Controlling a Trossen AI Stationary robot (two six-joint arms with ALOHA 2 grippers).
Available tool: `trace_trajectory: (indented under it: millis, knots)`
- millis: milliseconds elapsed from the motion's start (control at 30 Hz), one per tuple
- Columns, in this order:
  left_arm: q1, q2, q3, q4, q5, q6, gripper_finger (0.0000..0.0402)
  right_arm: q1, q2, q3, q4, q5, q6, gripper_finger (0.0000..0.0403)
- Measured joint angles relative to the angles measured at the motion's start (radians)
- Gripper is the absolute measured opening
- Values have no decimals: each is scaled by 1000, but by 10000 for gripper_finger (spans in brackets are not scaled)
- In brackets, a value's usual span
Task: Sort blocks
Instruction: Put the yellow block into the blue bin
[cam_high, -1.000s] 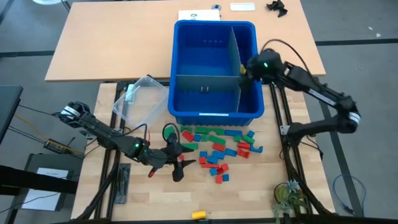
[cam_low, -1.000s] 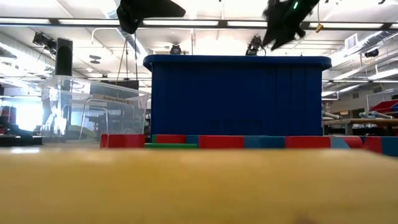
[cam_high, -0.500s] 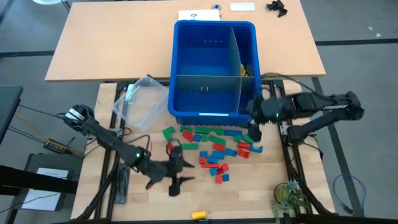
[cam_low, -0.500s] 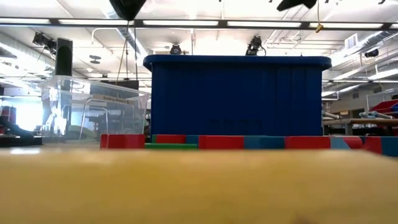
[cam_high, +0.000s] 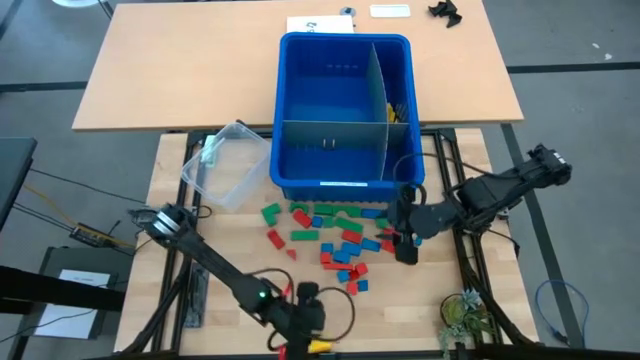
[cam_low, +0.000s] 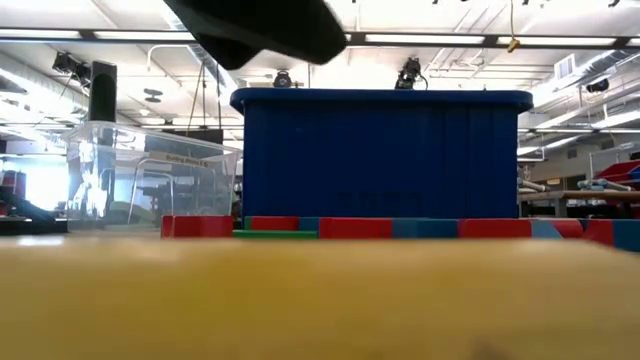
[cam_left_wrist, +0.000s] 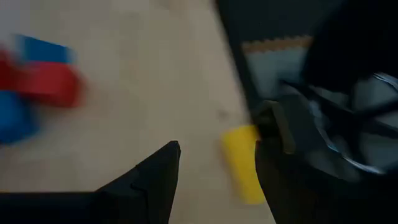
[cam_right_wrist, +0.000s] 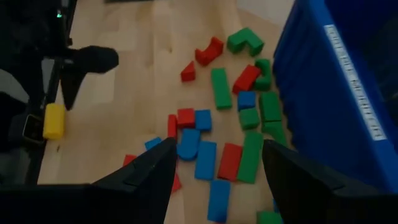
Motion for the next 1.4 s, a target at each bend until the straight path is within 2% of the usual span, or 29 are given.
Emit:
trace_trajectory:
  millis: [133,367,700,1000,1400]
  knots:
    - [0,39,66,-37,89,-29,217,27,6,0,-2,13,24,236]
    - [0,49,67,-102,93,-73,217,60,3,0,0,60,32,230]
    - [-1,113,66,-38,172,-98,217,69,3,0,3,71,47,224]
    - [7,119,67,1,218,-82,217,69,3,0,4,77,47,219]
    - [47,153,67,-57,267,-71,217,72,3,0,5,78,37,194]
